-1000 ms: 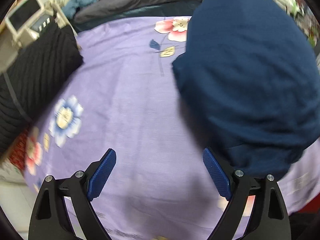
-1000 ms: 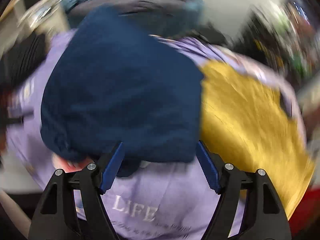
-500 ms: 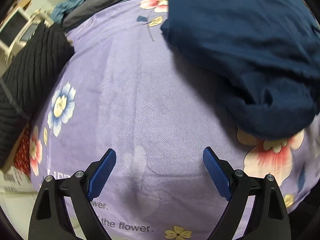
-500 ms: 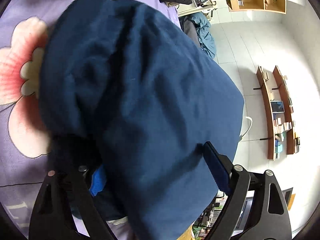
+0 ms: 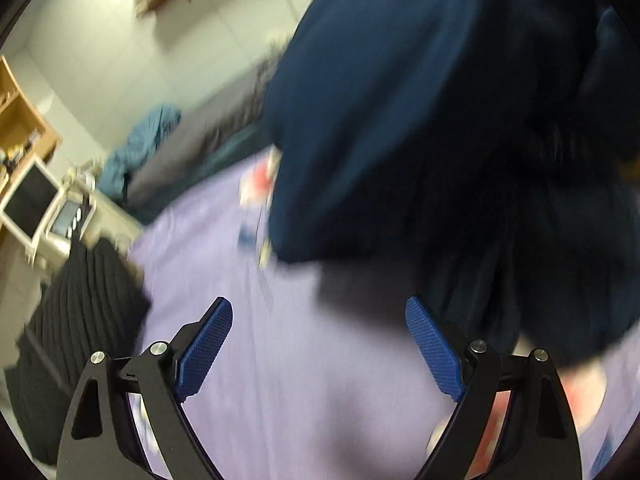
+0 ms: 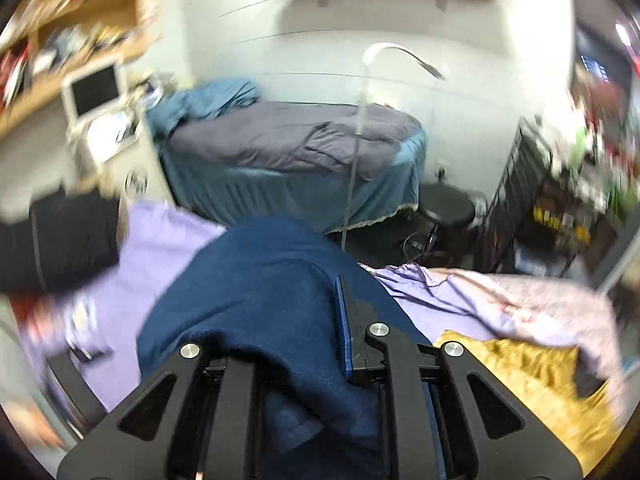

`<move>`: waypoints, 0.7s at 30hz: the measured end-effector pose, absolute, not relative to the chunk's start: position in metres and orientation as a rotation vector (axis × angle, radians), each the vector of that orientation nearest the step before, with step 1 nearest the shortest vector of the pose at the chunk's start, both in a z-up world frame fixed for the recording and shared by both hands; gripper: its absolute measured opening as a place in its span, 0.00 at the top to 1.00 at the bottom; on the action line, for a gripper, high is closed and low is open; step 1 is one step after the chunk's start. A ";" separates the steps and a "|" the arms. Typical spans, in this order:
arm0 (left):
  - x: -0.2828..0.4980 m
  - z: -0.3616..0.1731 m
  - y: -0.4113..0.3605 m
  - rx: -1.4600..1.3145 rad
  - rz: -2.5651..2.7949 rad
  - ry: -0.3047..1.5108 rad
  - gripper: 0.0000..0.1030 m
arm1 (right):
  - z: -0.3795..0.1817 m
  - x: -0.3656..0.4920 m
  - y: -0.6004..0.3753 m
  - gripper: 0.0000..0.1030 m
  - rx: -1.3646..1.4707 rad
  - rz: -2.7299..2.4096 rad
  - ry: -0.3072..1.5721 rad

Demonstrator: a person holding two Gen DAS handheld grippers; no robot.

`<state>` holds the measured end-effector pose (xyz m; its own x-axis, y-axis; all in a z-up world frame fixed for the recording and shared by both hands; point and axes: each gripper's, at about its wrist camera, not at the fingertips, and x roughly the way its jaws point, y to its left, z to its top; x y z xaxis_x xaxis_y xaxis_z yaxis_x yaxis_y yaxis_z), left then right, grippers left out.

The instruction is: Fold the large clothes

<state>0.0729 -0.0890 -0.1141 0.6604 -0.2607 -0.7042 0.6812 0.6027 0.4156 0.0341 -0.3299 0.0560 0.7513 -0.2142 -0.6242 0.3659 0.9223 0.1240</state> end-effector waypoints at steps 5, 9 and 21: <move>0.098 -0.105 -0.138 0.776 -0.582 0.533 0.14 | 0.039 0.029 -0.348 0.86 0.269 -0.336 0.674; 0.114 -0.112 -0.150 0.848 -0.670 0.519 0.27 | 0.020 0.024 -0.366 0.86 0.301 -0.348 0.719; 0.116 -0.077 -0.117 0.836 -0.795 0.608 0.81 | 0.027 -0.014 -0.336 0.88 0.337 -0.222 0.719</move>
<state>0.1157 -0.1165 -0.0767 0.5662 -0.3683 -0.7374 0.8082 0.4237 0.4090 -0.0141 -0.3357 0.0268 0.7325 -0.0836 -0.6756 0.3125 0.9230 0.2246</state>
